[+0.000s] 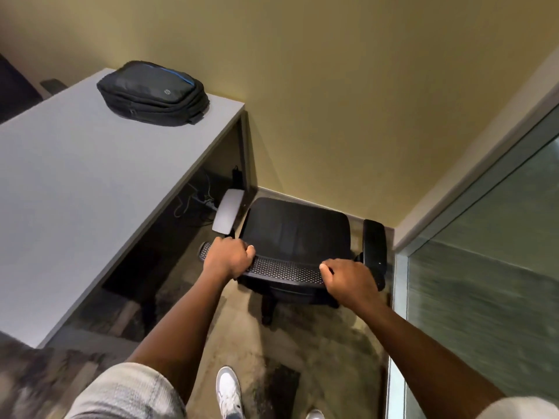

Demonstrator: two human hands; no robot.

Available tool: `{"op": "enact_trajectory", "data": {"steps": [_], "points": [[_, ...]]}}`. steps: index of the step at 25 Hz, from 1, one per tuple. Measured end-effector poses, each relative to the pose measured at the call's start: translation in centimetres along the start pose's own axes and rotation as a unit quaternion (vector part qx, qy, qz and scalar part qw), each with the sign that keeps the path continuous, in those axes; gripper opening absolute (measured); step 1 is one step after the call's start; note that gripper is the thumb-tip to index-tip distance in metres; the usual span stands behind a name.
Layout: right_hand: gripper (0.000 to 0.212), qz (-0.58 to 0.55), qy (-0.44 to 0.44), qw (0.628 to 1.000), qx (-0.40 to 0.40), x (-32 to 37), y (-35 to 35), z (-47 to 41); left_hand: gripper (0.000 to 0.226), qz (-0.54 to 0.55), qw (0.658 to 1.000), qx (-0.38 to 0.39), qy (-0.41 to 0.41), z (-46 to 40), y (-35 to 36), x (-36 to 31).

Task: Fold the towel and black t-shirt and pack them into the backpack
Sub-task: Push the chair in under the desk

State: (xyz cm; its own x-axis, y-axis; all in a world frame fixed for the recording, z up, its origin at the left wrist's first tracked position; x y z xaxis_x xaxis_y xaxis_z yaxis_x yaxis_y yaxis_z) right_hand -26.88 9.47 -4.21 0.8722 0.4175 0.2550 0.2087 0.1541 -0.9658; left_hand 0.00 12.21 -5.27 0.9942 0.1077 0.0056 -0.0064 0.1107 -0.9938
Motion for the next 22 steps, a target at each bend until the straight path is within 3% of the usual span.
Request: {"op": "enact_trajectory", "data": {"steps": [11,22], "points": [[0.040,0.008,-0.092,0.995,0.046,1.1,0.0,2.2,0.049,0.055,0.991,0.002,-0.121,9.2,0.9,-0.3],[0.042,0.019,-0.215,0.974,0.065,4.1,0.4,-2.5,0.050,0.081,0.964,-0.004,-0.254,13.1,0.2,1.5]]}}
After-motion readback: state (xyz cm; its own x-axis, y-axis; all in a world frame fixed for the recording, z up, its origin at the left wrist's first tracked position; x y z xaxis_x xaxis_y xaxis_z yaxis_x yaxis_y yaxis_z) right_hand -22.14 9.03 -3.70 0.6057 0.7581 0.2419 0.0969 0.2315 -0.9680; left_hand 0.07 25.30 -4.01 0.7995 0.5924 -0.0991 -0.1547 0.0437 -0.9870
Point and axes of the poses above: each hand's wrist, its own z-axis away from the middle knuckle, its own y-axis out of the palm, x = y × z, the point moved 6 cm from there along -z, towards the middle knuckle, and after that the axes turned 5 degrees about -z, right-handed, at the moved point
